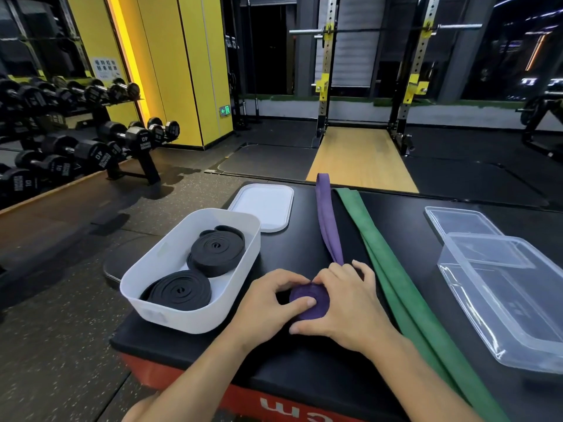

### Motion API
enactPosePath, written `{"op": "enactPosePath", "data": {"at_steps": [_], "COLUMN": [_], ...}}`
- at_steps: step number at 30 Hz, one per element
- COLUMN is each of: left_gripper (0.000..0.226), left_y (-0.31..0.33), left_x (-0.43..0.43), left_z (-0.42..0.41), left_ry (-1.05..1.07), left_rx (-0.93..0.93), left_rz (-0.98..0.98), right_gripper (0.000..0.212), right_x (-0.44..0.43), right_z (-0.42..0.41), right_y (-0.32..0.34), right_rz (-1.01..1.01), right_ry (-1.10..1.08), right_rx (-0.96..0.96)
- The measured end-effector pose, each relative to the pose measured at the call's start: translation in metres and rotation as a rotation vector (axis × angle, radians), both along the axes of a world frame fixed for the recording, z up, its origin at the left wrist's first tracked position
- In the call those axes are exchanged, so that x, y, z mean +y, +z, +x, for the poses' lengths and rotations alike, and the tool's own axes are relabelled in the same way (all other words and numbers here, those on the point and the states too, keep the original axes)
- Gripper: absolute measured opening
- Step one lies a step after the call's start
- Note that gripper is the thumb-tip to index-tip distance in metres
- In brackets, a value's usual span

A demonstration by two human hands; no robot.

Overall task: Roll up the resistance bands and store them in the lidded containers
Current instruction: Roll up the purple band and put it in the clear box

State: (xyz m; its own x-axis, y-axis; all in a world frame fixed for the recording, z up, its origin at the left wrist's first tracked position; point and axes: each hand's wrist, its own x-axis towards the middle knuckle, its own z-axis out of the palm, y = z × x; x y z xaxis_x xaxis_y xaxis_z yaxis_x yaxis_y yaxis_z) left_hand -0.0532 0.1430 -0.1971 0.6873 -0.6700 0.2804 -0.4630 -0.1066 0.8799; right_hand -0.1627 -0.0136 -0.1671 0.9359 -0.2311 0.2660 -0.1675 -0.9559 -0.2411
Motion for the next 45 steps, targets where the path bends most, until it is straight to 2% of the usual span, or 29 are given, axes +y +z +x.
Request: {"op": "enactPosePath", "data": {"at_steps": [3,7,12,17,24,29,33,36,38,41,45], "left_gripper": [0.026,0.026,0.027,0.030,0.033,0.013,0.020,0.031,0.033,0.035,0.037], "left_y": [-0.001,-0.001,-0.001,0.003,0.001,-0.002,-0.001,0.000,-0.001,-0.001,-0.001], "left_x": [0.000,-0.001,-0.002,0.001,-0.002,-0.005,-0.002,0.001,0.001,0.001,0.002], "left_z": [0.001,0.000,0.001,0.000,-0.003,-0.003,-0.003,-0.001,0.001,0.002,0.003], "left_ry": [-0.008,-0.031,-0.047,0.020,0.012,0.061,0.041,0.020,0.015,-0.012,-0.022], "left_rx": [0.034,0.125,0.166,0.079,0.108,-0.064,-0.141,-0.071,-0.042,-0.024,-0.040], "left_rz": [-0.017,-0.071,-0.060,-0.041,-0.087,0.016,0.012,-0.020,-0.031,-0.040,-0.039], "right_gripper": [0.087,0.091,0.081,0.099,0.098,0.081,0.079,0.082,0.082,0.079,0.054], "right_x": [0.001,-0.024,-0.052,-0.049,-0.048,-0.046,-0.021,0.001,0.005,-0.012,-0.051], "right_z": [-0.001,-0.001,-0.002,0.005,0.006,-0.001,0.001,0.004,0.005,0.005,0.002], "right_y": [0.002,0.008,0.019,0.018,0.017,0.019,0.008,-0.007,-0.013,-0.013,-0.008], "right_rz": [-0.018,0.065,0.139,0.172,0.165,0.143,0.038,-0.052,-0.057,-0.006,0.140], "right_ry": [0.008,0.177,0.286,0.319,0.316,0.228,0.123,-0.009,-0.030,0.075,0.293], "right_rx": [0.022,0.159,0.307,0.370,0.336,0.249,0.093,-0.091,-0.139,-0.064,0.020]}}
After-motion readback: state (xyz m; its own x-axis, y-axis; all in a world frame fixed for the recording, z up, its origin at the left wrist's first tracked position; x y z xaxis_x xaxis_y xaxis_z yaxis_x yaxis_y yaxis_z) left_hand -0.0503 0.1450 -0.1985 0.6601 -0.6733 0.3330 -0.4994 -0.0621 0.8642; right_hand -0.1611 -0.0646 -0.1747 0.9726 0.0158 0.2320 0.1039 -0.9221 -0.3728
